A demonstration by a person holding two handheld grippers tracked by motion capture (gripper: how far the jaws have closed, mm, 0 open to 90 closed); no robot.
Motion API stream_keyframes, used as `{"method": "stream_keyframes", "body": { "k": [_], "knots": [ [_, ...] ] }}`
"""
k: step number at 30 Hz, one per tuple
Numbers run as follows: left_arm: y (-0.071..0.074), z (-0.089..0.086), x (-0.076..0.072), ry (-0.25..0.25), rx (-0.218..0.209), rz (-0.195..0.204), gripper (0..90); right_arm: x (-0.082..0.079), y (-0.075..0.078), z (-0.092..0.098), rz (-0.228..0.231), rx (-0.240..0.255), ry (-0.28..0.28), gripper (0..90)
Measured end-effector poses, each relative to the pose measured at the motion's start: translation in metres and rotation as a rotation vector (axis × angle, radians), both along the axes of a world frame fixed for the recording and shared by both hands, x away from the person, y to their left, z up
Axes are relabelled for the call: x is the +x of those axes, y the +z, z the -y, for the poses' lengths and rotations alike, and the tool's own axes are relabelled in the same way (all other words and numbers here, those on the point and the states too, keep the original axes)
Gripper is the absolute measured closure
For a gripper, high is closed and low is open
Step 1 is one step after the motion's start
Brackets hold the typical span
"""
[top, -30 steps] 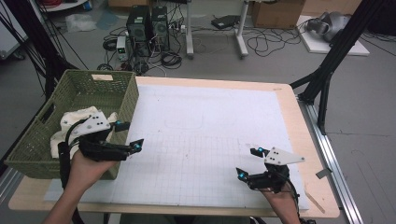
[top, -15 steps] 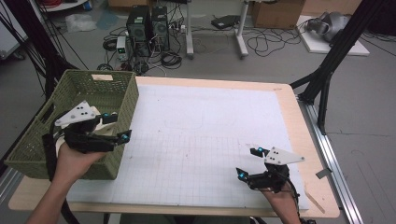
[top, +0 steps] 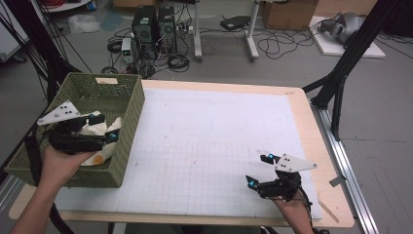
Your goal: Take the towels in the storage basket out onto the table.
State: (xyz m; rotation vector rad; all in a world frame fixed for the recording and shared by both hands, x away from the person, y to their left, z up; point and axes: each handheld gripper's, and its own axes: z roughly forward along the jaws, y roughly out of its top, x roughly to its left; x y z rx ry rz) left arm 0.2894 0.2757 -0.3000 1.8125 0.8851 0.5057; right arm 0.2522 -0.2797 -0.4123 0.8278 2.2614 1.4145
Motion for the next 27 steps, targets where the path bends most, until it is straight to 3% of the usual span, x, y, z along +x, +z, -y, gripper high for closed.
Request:
{"method": "stream_keyframes", "body": {
  "k": [12,27],
  "knots": [
    [-0.007,-0.033,0.01,0.084,0.023,0.002,22.9,0.0,-0.001,0.0,-0.004,0.001,0.003,10.9],
    [-0.018,-0.054,0.03,0.125,0.079,-0.022,23.1,0.001,-0.002,0.0,-0.008,-0.003,0.008,10.9]
  ]
}}
